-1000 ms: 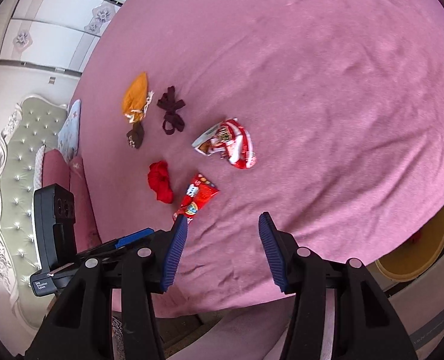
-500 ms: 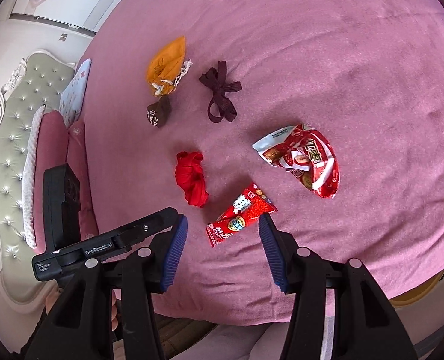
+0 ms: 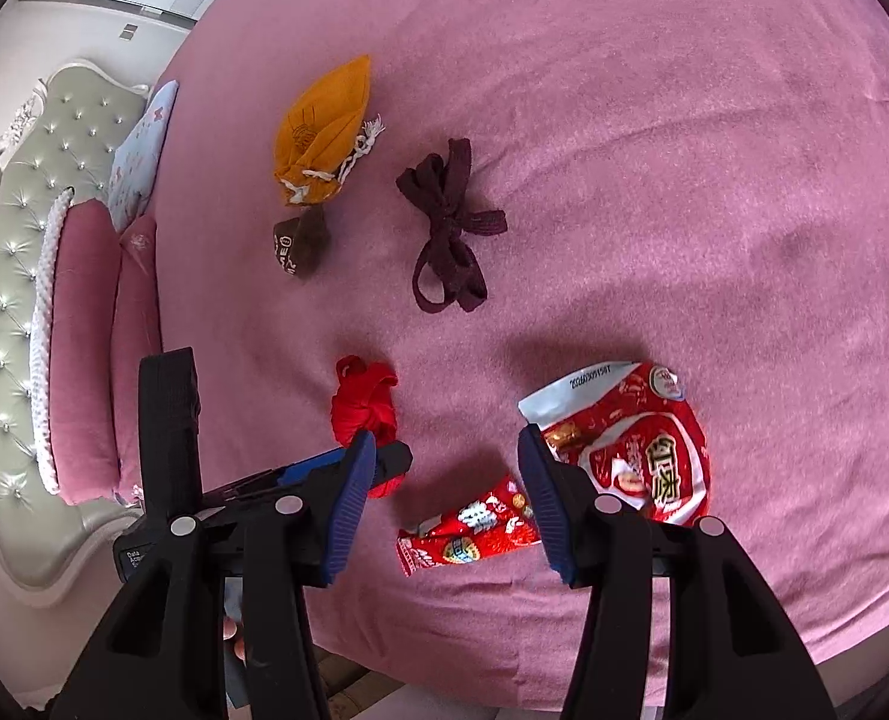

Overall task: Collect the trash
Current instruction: 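Grasp the red cloth with the left tool while the right tool grasps the maroon ribbon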

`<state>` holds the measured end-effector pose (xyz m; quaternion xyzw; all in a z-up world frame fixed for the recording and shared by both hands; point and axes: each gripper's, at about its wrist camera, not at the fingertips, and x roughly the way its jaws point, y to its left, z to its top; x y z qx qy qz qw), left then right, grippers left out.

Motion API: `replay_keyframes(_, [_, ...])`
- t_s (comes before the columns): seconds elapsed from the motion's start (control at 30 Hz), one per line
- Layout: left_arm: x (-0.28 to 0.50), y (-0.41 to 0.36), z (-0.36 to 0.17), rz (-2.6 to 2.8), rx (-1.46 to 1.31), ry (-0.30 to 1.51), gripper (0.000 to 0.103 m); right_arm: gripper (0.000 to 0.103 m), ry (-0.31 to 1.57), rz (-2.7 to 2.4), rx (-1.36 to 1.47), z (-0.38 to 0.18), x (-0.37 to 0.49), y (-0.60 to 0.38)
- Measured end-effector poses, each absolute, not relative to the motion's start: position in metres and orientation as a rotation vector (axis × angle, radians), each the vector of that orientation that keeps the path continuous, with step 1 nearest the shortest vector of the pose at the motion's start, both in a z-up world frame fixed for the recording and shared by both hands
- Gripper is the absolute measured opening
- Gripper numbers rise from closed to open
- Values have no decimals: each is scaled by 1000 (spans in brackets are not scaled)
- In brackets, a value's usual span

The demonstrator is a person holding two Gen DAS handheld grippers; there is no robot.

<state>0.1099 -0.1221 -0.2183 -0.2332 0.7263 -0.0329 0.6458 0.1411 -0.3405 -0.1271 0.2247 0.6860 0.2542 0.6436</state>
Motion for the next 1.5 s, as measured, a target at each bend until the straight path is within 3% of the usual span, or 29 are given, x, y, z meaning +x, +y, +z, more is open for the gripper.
replay_keyframes(0.07, [113, -123, -225, -84, -544, 1666, 58, 50, 1575, 588, 504, -132, 148, -337])
replay_keyframes(0.33, [114, -115, -228, -69, -549, 1673, 32, 50, 1602, 613, 480, -140, 174, -325])
replay_keyframes(0.8, [158, -71, -209, -56, -791, 1495, 28, 50, 1626, 620, 414, -159, 225, -286])
replay_keyframes(1.1, [176, -61, -214, -100, -828, 1476, 28, 49, 1663, 562, 327, -181, 236, -258])
replay_keyframes(1.2, [174, -55, -216, -100, -835, 1482, 28, 34, 1638, 516, 228, -178, 231, -251])
replay_keyframes(1.37, [164, -44, -215, -107, -850, 1503, 28, 20, 1616, 527, 287, -173, 225, -259])
replay_keyframes(1.5, [163, -48, -206, -127, -859, 1506, 28, 18, 1597, 549, 319, -161, 217, -266])
